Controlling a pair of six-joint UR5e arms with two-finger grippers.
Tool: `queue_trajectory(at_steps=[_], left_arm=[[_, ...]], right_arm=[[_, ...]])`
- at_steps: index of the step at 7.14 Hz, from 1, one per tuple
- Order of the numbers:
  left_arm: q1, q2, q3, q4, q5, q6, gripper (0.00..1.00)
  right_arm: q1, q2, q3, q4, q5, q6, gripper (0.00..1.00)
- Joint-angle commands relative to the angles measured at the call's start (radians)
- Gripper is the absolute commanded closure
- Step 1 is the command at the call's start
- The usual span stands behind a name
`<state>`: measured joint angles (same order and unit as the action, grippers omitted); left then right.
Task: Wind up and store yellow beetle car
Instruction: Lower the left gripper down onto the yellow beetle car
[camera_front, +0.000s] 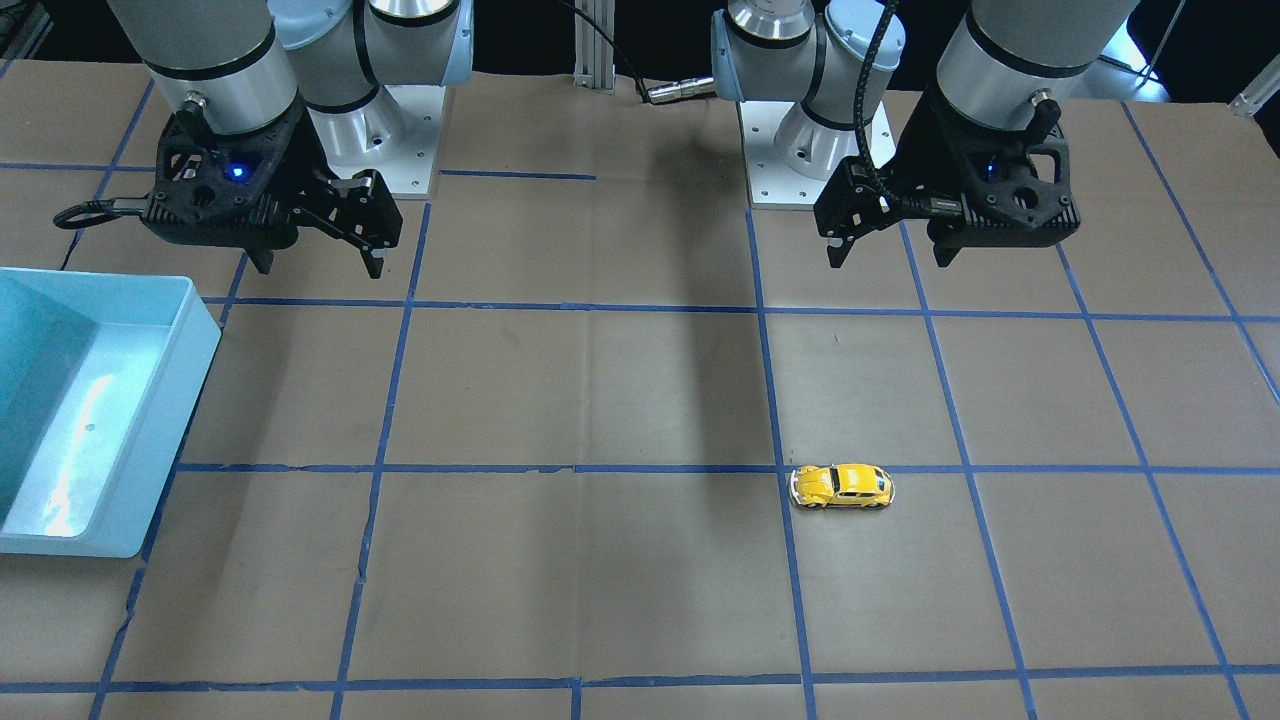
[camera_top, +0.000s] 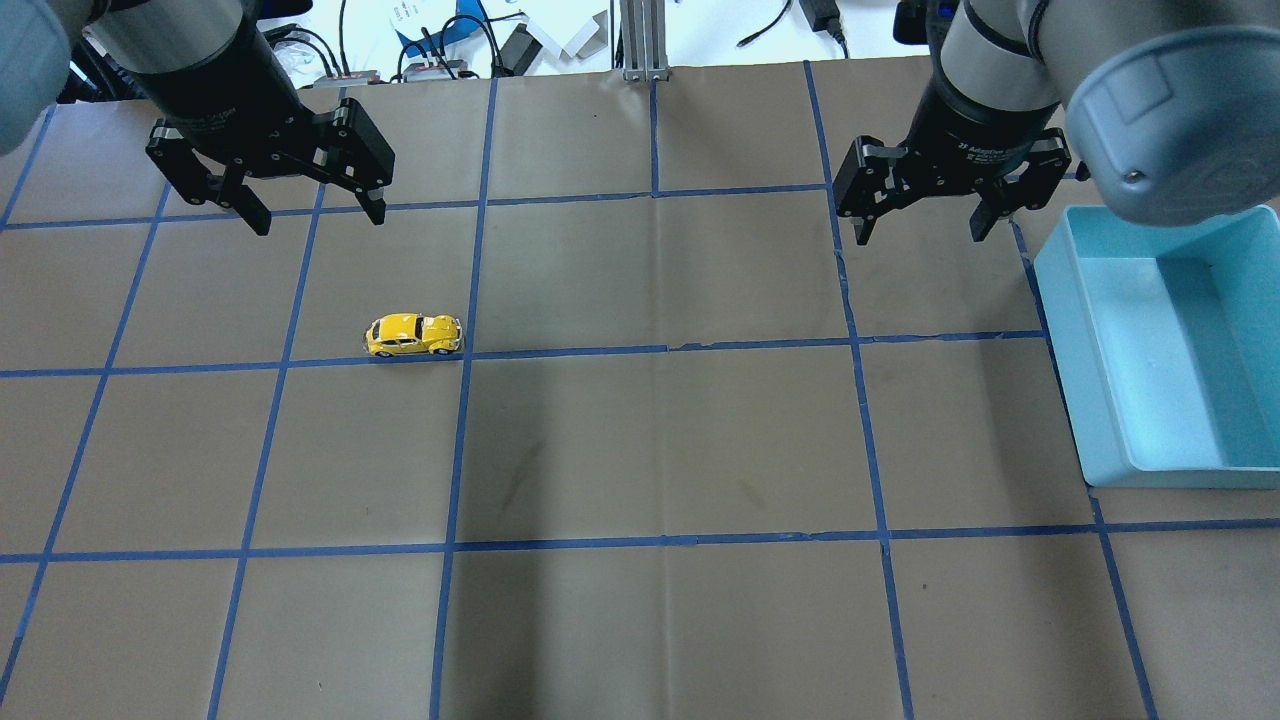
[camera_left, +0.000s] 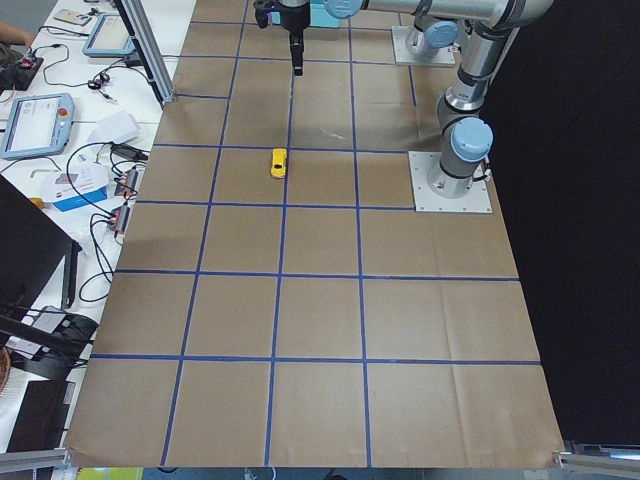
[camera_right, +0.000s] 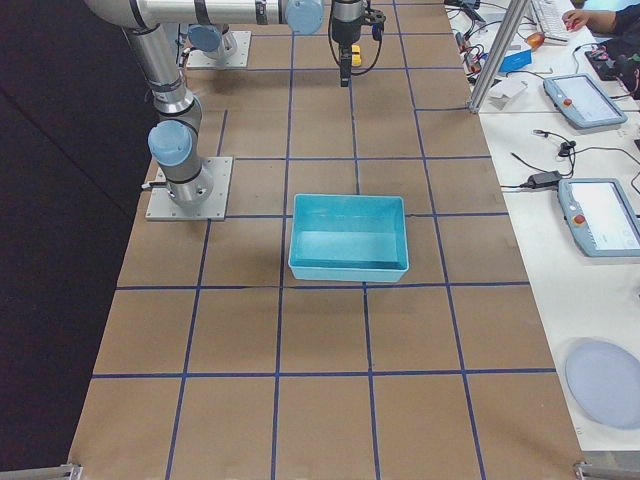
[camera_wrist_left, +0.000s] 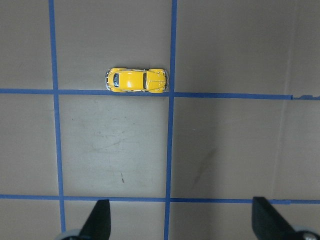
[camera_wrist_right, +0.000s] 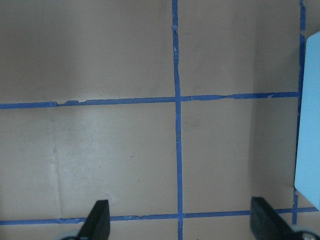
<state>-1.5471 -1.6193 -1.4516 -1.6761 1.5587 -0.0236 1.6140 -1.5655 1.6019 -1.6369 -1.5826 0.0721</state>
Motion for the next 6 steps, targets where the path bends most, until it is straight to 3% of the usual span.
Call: queue_trajectory(at_steps=[1, 5, 6], left_arm=[[-0.002, -0.004, -0.016, 0.001, -0.005, -0.045, 0.0], [0.001, -0.016, -0.026, 0.006, -0.006, -0.046, 0.0], [-0.001, -0.065, -0.027, 0.007, 0.001, -0.049, 0.0]], right_arm=[[-0.003, 0.001, 0.001, 0.002, 0.001, 0.0, 0.0], [-0.005, -0.001, 0.001, 0.003, 0.001, 0.005, 0.0], [-0.003, -0.001, 0.001, 0.005, 0.004, 0.006, 0.0]])
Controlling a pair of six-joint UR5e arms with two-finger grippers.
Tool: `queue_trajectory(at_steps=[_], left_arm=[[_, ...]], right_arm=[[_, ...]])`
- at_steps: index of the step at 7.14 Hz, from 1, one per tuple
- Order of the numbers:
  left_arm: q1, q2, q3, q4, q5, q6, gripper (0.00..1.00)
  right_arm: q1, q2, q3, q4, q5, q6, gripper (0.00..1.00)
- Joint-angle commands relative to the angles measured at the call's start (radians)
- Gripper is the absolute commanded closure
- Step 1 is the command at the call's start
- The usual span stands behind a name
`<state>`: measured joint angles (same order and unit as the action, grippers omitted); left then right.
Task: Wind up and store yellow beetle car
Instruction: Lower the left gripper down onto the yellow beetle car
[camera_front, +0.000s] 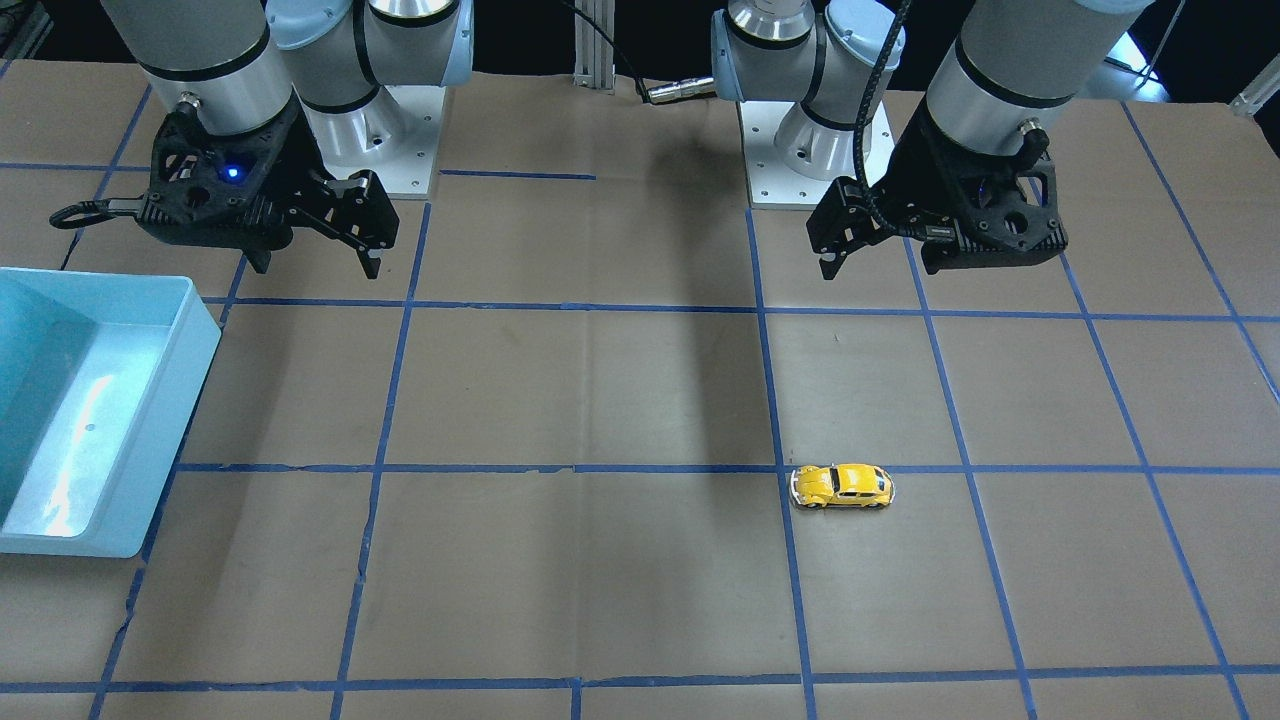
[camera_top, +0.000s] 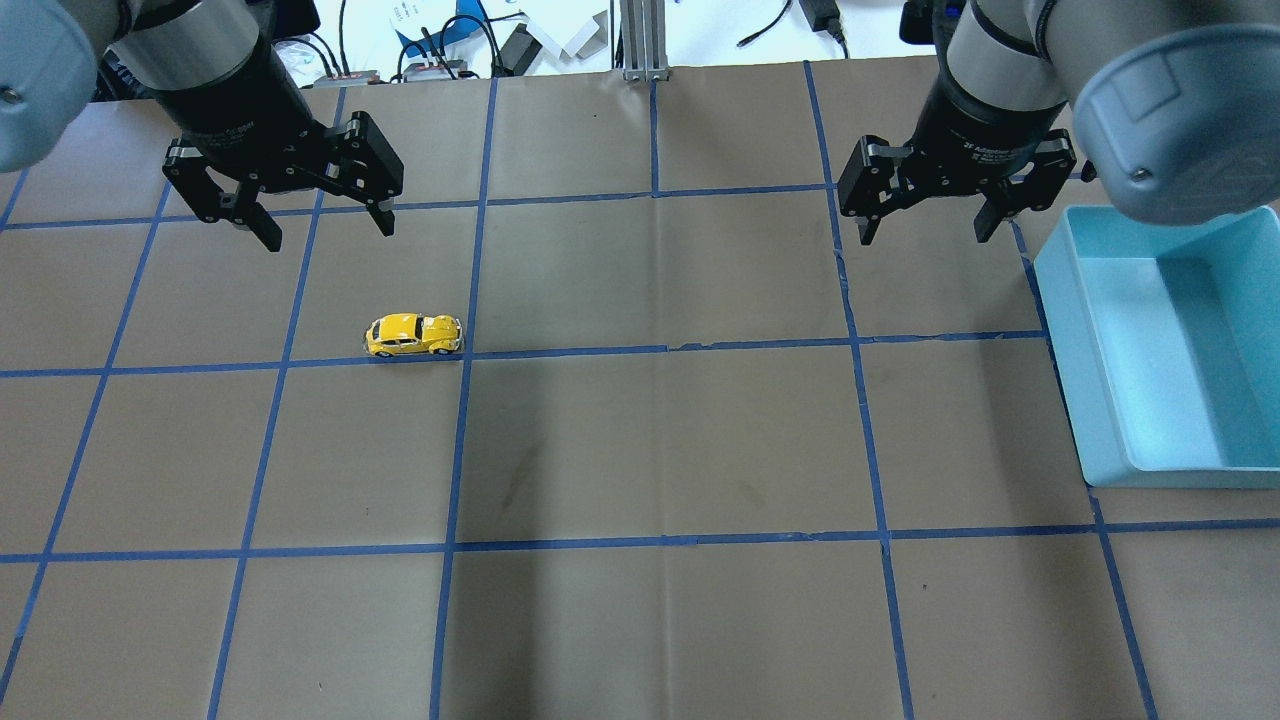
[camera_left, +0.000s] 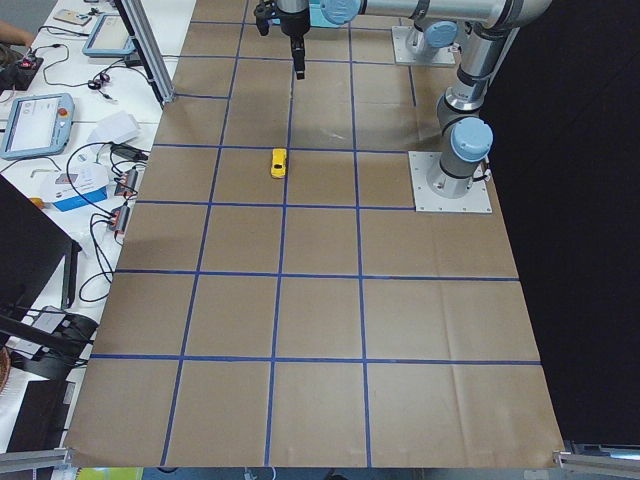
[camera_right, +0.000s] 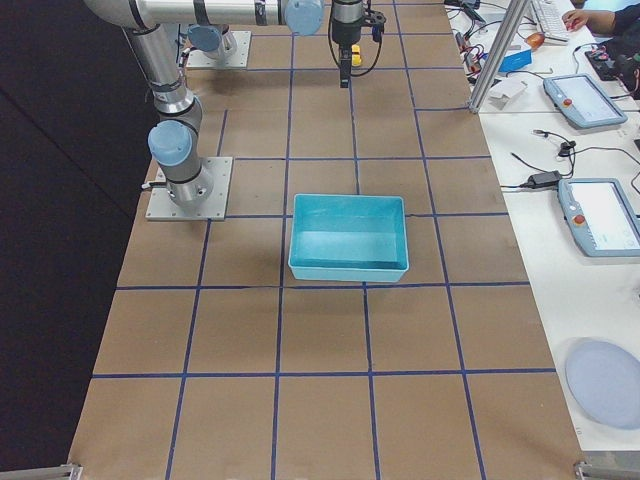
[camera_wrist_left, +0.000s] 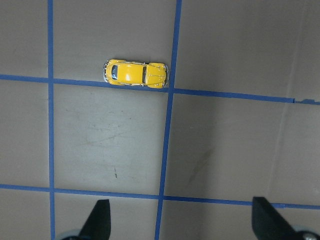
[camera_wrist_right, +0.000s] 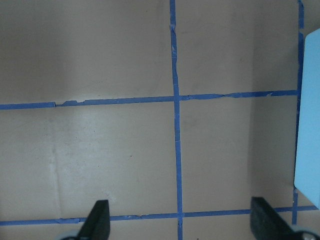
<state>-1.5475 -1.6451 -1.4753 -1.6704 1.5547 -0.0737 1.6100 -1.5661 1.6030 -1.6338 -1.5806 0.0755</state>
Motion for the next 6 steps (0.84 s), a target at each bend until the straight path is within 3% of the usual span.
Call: queue_trajectory(at_steps=[1, 6], left_arm=[[0.0, -0.065, 0.0, 0.012, 0.004, 0.021, 0.0], [0.009, -0.195, -0.118, 0.32, 0.002, 0.573, 0.0]], right_arm=[[-0.001, 0.003, 0.002, -0.001, 0.004, -0.002, 0.0], [-0.009, 0.0, 0.02, -0.006, 0.002, -0.005, 0.0]])
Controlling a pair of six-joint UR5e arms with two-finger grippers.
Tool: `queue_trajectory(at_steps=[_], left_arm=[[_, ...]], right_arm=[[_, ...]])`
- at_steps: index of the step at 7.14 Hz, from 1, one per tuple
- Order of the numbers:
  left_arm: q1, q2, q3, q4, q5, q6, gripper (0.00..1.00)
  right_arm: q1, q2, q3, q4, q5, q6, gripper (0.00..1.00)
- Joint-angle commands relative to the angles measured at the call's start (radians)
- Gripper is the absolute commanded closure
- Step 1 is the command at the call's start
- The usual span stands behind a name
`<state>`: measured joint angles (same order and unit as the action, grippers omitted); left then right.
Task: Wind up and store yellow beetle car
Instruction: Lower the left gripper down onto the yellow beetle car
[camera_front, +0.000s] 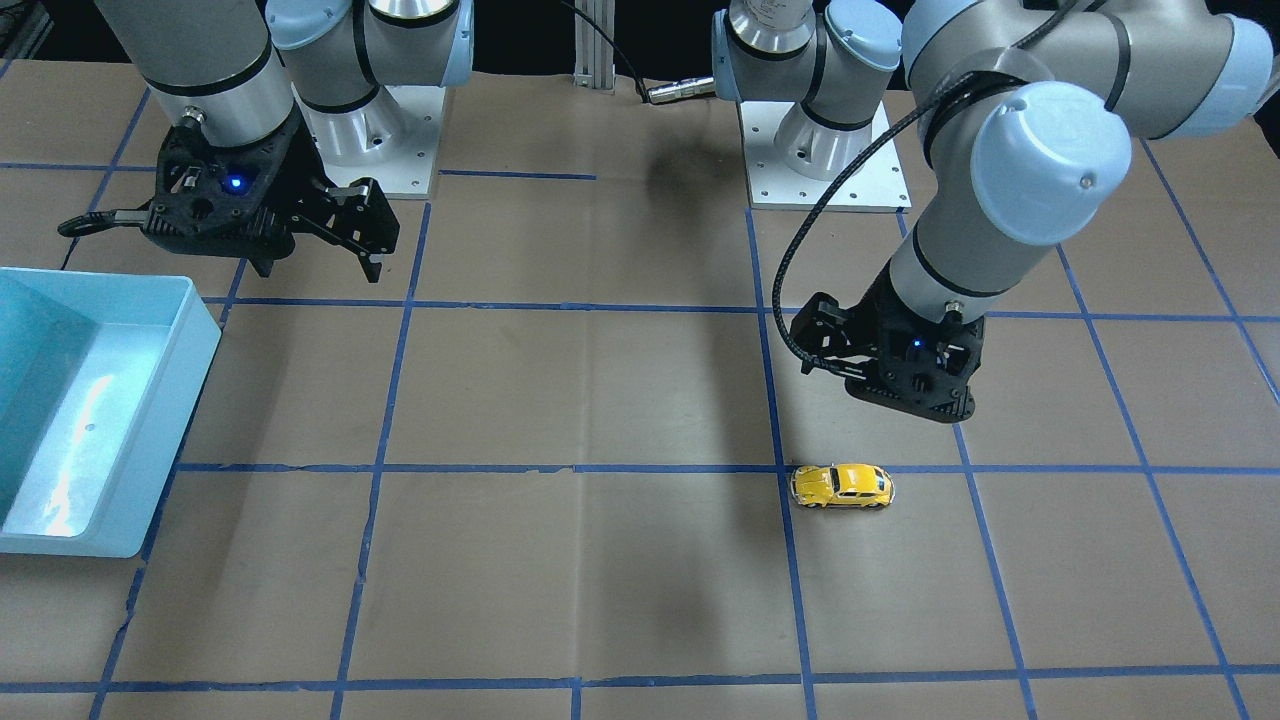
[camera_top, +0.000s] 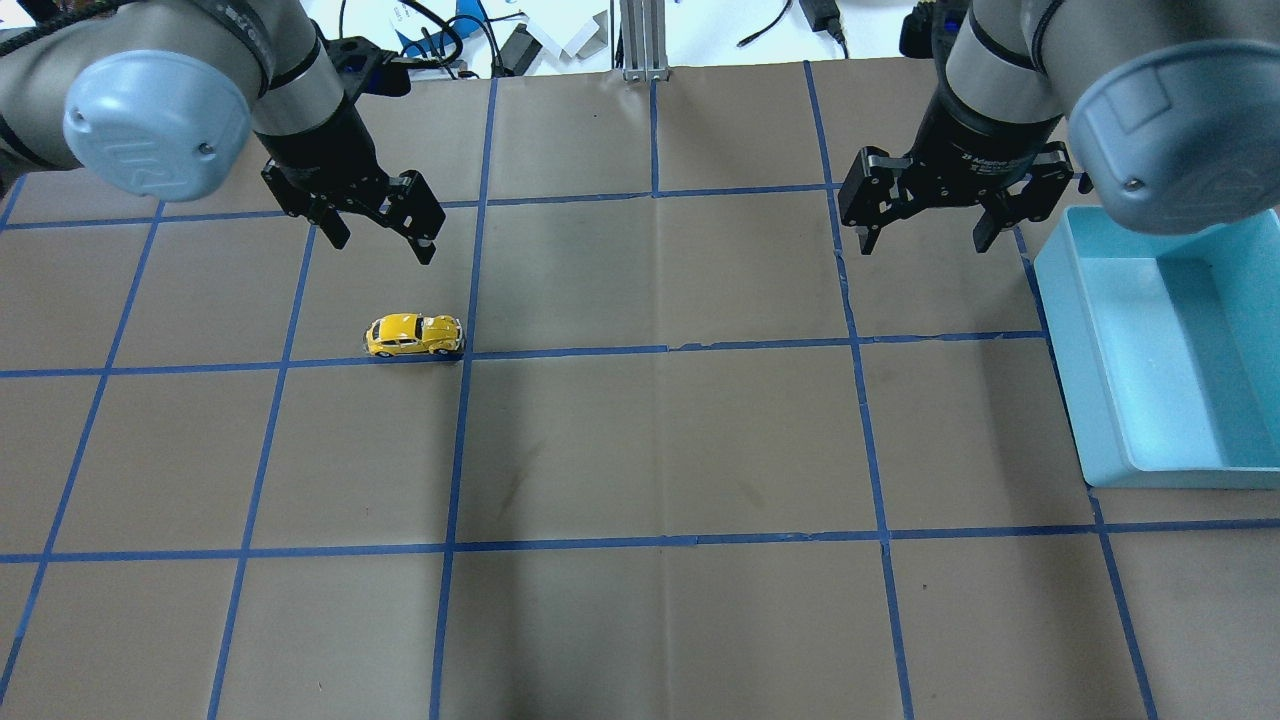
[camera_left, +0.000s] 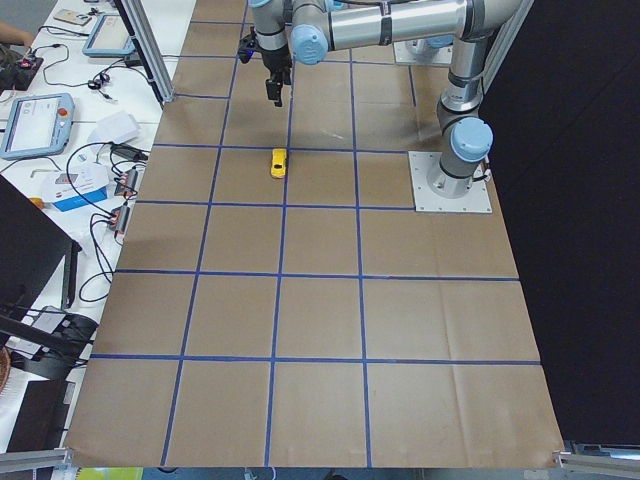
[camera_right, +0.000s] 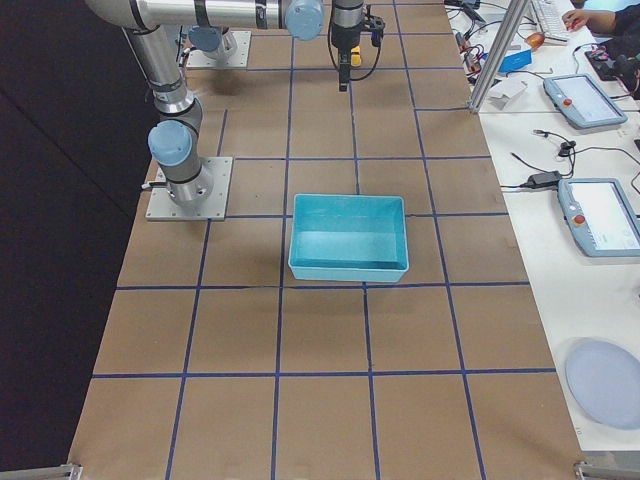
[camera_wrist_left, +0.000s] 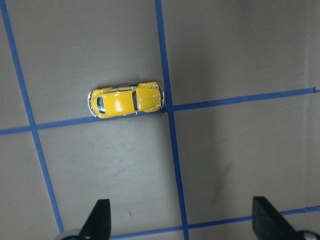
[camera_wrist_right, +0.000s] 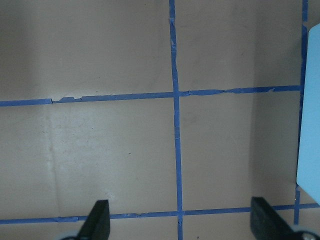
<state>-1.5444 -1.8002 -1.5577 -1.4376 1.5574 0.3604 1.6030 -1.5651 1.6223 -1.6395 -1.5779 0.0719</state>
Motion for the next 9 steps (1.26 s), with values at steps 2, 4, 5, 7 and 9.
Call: queue_trajectory(at_steps=[2, 4, 5, 7, 9], left_arm=[[0.007, -0.093, -0.096, 0.205, 0.001, 0.403, 0.0], [0.032, -0.094, -0.177, 0.293, 0.004, 0.593, 0.01], [0.053, -0.094, -0.223, 0.359, 0.004, 0.727, 0.01], [0.061, -0.102, -0.278, 0.489, 0.004, 0.993, 0.01], [0.063, -0.126, -0.301, 0.494, 0.041, 1.235, 0.02]], right_arm=[[0.001, -0.001, 0.001, -0.002, 0.001, -0.003, 0.0], [-0.006, 0.002, 0.001, -0.002, 0.003, -0.001, 0.0], [-0.005, -0.001, 0.001, 0.0, 0.001, -0.001, 0.0], [-0.005, -0.001, 0.001, 0.0, 0.001, -0.001, 0.0], [-0.008, -0.001, 0.001, 0.0, -0.001, -0.003, 0.0]])
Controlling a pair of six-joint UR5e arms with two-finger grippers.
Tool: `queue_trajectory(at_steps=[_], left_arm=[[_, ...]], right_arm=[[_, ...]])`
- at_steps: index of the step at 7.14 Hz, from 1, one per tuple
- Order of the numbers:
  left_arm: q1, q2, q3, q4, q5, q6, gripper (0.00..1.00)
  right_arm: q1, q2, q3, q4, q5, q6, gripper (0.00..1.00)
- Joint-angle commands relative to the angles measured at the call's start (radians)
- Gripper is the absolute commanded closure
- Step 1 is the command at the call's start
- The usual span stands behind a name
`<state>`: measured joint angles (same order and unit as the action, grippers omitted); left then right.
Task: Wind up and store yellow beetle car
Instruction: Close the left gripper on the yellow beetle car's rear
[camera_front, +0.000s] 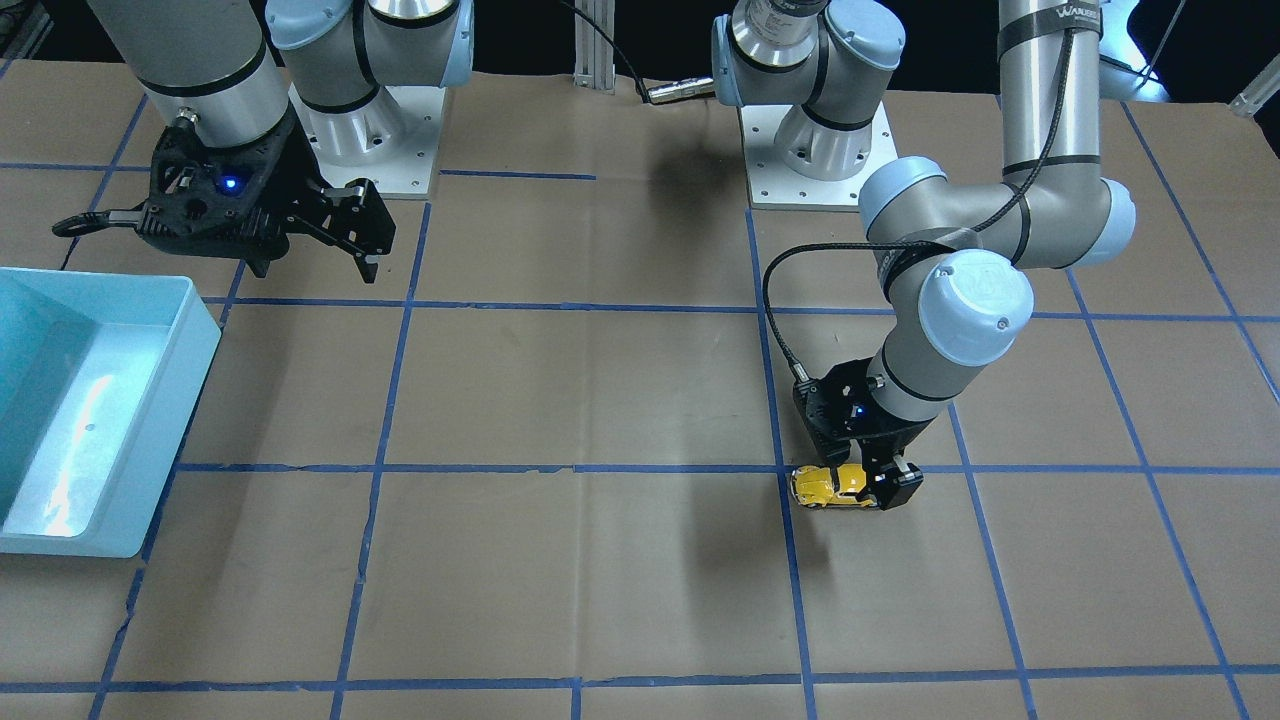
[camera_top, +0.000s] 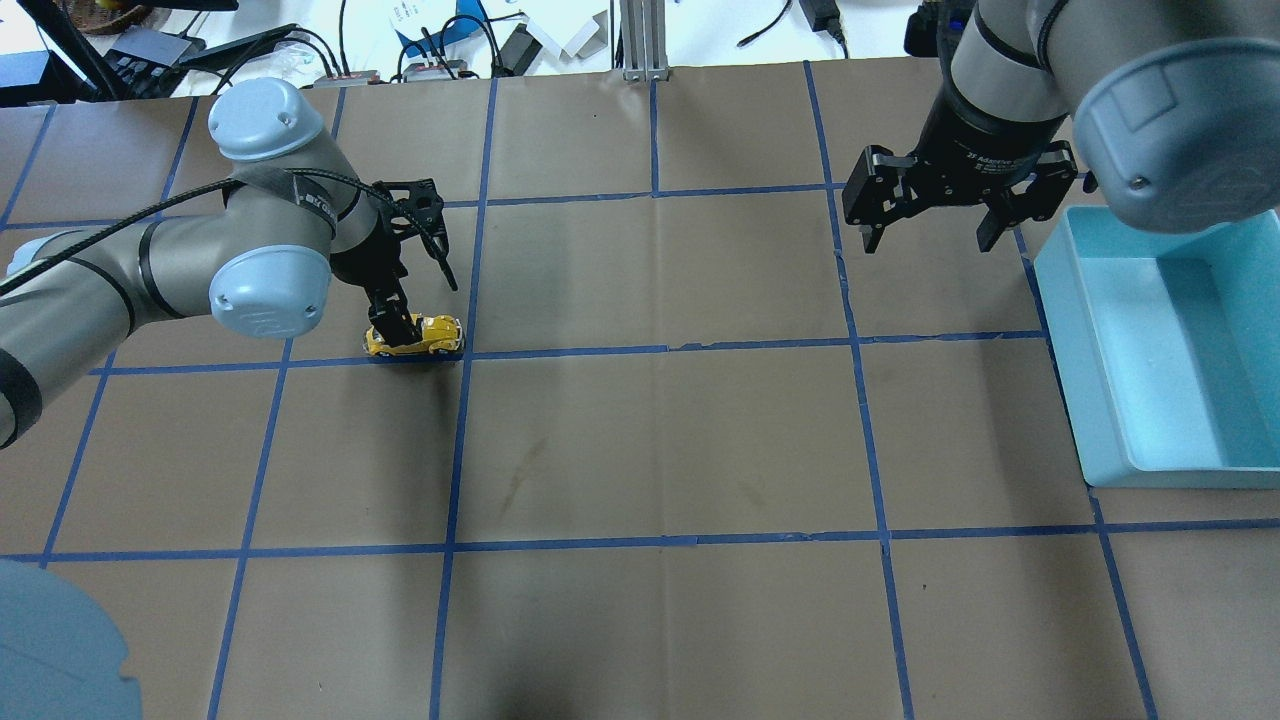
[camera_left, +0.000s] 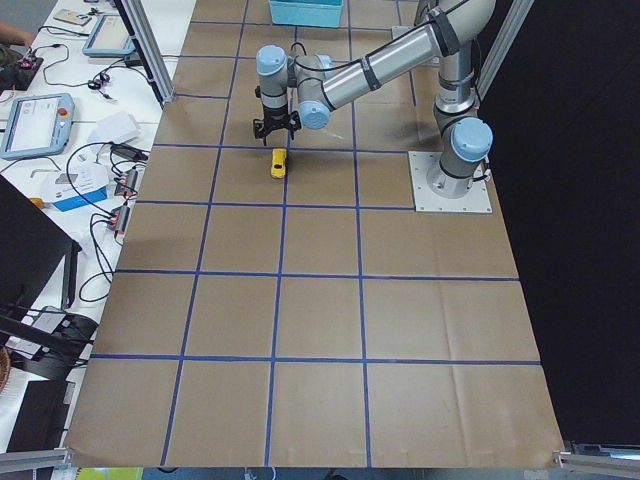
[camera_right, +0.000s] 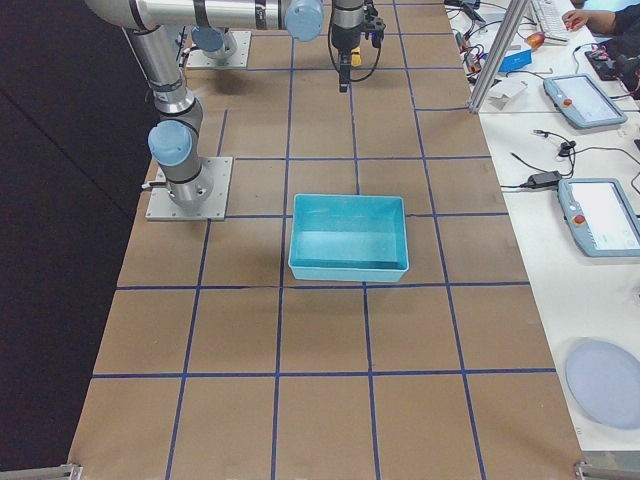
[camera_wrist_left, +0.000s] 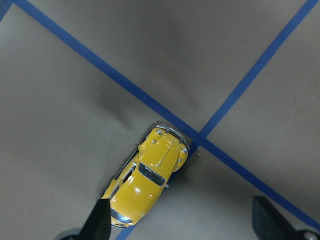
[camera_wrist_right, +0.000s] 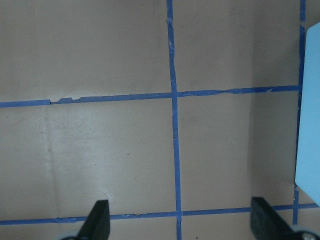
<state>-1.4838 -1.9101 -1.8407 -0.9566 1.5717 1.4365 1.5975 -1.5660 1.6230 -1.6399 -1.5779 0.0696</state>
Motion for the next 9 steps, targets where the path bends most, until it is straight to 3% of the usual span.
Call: queue_trajectory(at_steps=[1, 9], left_arm=[[0.005, -0.017, -0.011, 0.013, 0.028, 0.245, 0.04], [0.046, -0.063, -0.02, 0.079, 0.001, 0.294, 0.1]], right_arm=[[-0.002, 0.001, 0.002, 0.0, -0.004, -0.002, 0.0], [0.004, 0.0, 0.002, 0.0, 0.001, 0.001, 0.0]])
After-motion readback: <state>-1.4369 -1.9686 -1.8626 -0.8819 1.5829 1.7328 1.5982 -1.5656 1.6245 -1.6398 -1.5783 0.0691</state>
